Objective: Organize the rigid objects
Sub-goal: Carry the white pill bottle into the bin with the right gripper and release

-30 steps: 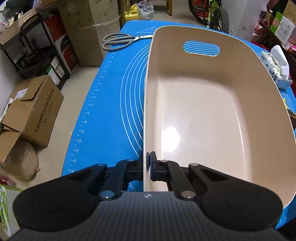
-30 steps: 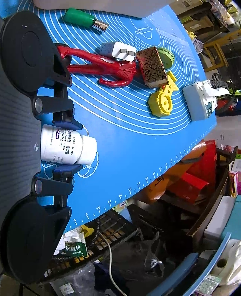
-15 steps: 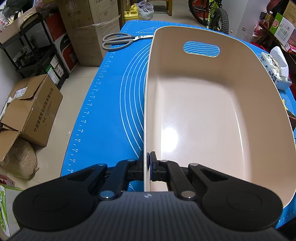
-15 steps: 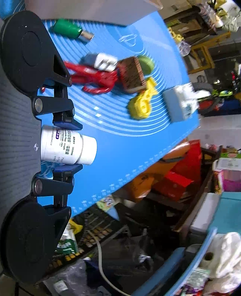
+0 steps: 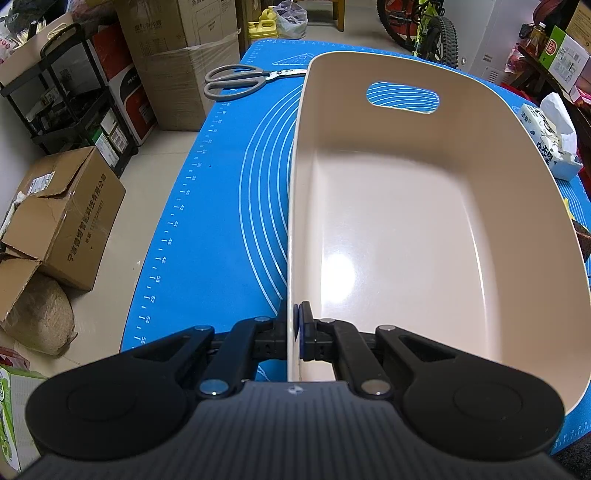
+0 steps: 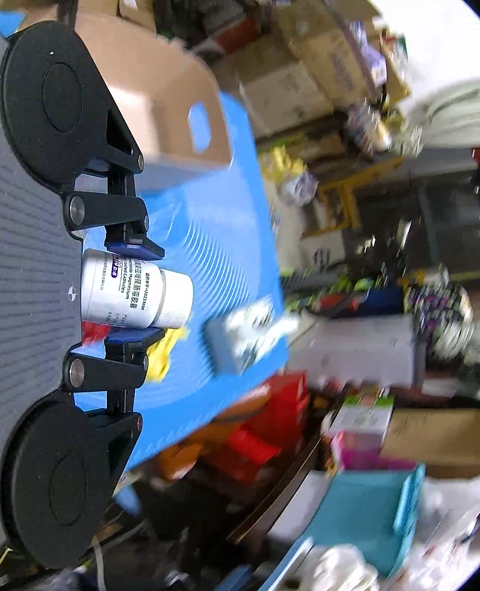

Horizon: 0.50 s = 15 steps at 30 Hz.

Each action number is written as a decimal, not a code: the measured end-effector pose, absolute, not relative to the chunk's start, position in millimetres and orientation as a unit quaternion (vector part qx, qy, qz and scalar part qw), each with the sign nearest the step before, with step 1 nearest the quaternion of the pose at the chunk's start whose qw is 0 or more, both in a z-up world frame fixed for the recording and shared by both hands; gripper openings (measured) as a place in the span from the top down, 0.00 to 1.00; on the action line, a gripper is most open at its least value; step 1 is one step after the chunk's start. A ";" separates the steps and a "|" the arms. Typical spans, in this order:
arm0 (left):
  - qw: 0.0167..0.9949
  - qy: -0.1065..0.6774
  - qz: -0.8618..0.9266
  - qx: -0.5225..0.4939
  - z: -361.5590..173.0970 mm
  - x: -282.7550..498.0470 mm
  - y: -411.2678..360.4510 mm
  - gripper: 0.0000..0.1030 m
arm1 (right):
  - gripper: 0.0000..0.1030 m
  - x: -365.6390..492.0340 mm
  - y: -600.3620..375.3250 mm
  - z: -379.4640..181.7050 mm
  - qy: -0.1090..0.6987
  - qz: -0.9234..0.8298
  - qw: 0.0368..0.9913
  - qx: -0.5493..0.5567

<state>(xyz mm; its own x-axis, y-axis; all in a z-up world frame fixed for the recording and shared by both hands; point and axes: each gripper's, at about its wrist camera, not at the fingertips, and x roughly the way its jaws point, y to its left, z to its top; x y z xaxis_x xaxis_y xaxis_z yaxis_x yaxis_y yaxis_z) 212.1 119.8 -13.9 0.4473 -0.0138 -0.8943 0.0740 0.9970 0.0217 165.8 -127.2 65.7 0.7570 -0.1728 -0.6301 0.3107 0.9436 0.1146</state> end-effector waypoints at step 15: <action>0.848 0.528 -0.030 0.027 -14.4 213.0 120.4 0.95 | 0.56 239.1 -16.5 66.2 0.337 -0.011 0.940 0.056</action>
